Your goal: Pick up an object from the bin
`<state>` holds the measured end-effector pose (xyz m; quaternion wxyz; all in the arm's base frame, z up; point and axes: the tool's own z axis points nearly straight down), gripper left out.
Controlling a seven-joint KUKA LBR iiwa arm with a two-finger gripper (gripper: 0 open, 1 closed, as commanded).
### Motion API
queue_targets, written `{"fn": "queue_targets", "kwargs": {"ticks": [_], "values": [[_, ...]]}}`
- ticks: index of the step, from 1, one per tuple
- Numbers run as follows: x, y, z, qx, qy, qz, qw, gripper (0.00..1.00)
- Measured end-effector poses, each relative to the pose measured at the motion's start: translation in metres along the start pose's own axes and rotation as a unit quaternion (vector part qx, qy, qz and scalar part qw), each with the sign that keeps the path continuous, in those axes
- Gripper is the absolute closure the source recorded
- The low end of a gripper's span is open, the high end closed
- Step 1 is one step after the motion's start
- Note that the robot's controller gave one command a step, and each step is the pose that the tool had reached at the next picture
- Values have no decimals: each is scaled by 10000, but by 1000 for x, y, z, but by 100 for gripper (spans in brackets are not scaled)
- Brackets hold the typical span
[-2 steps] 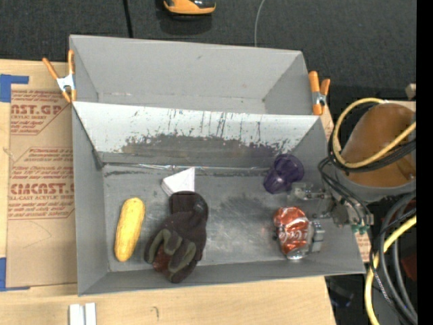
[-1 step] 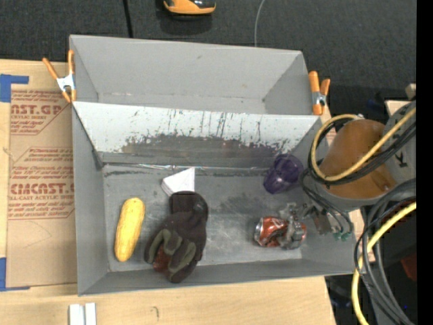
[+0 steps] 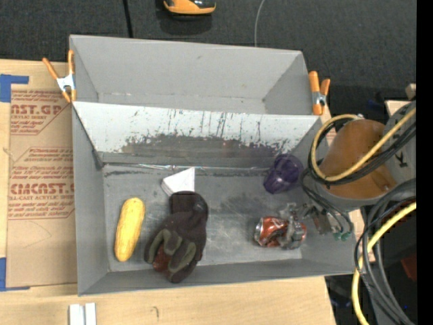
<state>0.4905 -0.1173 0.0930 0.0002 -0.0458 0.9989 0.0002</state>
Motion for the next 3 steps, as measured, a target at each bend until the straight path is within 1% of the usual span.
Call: {"fn": "queue_targets", "kwargs": {"ticks": [1, 2, 3], "values": [[-11, -5, -85, 5, -6, 2, 10000, 100], [-11, -5, -85, 5, -5, 1, 10000, 100], [-12, -11, -134, -5, 24, 36, 10000, 100]]}}
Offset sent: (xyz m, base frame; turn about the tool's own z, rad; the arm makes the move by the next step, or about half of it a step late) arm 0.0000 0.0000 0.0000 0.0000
